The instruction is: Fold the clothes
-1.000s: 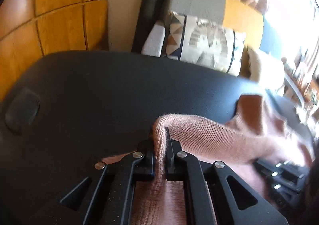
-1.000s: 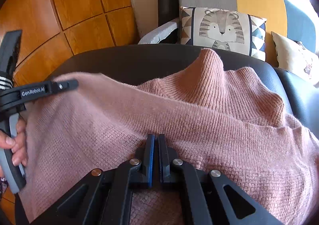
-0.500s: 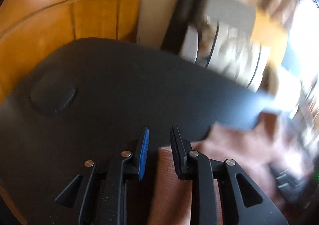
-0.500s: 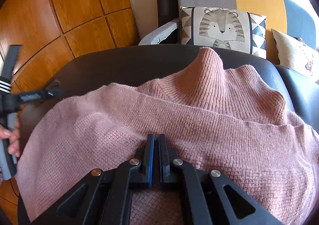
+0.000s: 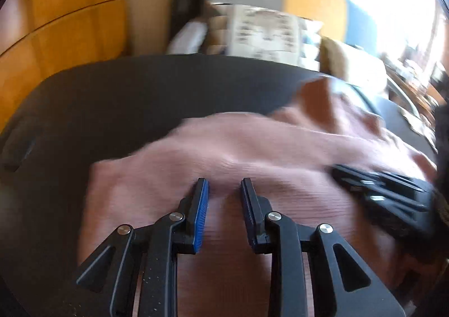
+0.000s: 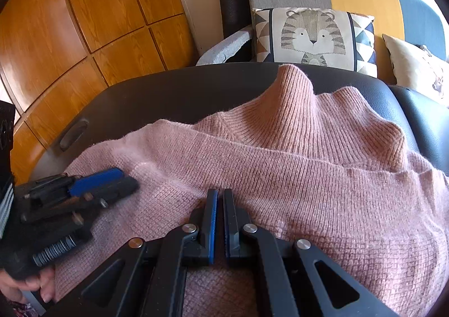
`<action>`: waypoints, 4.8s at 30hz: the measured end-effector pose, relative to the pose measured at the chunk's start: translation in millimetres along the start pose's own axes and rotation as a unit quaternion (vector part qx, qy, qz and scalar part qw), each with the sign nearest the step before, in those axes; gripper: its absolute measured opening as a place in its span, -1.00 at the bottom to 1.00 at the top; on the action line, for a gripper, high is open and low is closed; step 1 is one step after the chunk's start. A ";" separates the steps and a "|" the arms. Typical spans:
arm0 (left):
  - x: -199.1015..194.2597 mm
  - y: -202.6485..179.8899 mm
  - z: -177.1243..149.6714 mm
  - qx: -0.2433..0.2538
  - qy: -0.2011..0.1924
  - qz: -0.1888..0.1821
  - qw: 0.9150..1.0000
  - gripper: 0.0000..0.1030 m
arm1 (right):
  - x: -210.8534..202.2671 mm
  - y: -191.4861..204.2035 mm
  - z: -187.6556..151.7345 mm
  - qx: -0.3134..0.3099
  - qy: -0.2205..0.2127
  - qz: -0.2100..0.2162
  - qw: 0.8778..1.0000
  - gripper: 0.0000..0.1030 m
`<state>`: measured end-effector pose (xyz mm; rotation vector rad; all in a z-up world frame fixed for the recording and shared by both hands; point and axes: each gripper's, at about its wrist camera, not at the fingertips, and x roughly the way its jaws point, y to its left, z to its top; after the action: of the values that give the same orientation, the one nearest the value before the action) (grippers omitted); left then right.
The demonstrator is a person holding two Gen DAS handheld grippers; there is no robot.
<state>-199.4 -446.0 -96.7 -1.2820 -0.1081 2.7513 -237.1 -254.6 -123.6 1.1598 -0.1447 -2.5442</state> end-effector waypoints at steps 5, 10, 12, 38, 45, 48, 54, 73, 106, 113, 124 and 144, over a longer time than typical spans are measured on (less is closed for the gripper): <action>-14.7 28.5 -14.2 0.006 -0.012 0.016 1.000 -0.66 | 1.9 -0.2 -3.0 0.003 -0.001 0.003 1.000 -0.98; -18.3 45.4 -18.9 -0.037 -0.009 -0.020 0.999 -0.68 | 3.2 -0.2 -4.9 0.004 -0.001 0.004 1.000 -0.98; -26.4 45.3 -22.1 -0.059 -0.014 -0.033 0.998 -0.68 | 3.1 -0.7 -5.3 0.004 -0.002 0.005 1.000 -0.98; -89.3 -10.2 -115.8 0.057 -0.066 0.033 0.996 -0.62 | 2.0 -4.8 -2.3 0.008 -0.003 0.008 1.000 -0.98; -100.4 14.8 -140.3 0.023 -0.074 0.018 0.997 -0.62 | 2.2 -3.6 -0.8 0.010 -0.002 0.005 1.000 -0.98; -111.7 25.5 -149.0 0.003 -0.082 0.022 0.996 -0.62 | 2.0 -2.9 -0.6 0.010 -0.002 0.005 1.000 -0.98; -129.9 25.7 -134.3 -0.051 -0.113 0.006 0.992 -0.62 | 1.4 -3.2 0.0 0.011 -0.003 0.007 1.000 -0.98; -12.1 -31.9 -44.2 0.110 -0.019 0.008 0.994 -0.59 | 5.9 -4.7 -1.6 0.017 -0.009 0.014 1.000 -0.98; -50.3 -6.9 -23.4 -0.030 -0.070 -0.007 0.997 -0.89 | 4.7 -5.2 0.2 0.017 -0.009 0.012 1.000 -0.98; -16.5 -68.9 -5.3 -0.013 -0.032 -0.076 0.997 -0.88 | 4.2 -6.7 0.1 0.018 -0.009 0.015 1.000 -0.98; 20.0 -63.7 -19.0 -0.101 -0.016 -0.144 0.984 -0.41 | 6.0 -6.3 2.7 0.017 -0.009 0.016 1.000 -0.97; 28.0 -56.8 -23.9 -0.095 -0.030 -0.101 0.990 -0.72 | -115.9 -73.6 -0.9 0.066 -0.057 -0.043 0.995 -0.85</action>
<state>-195.3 -385.6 -127.1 -1.1572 -0.4889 2.6550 -185.2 -145.5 -58.5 1.0900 -0.3025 -2.7132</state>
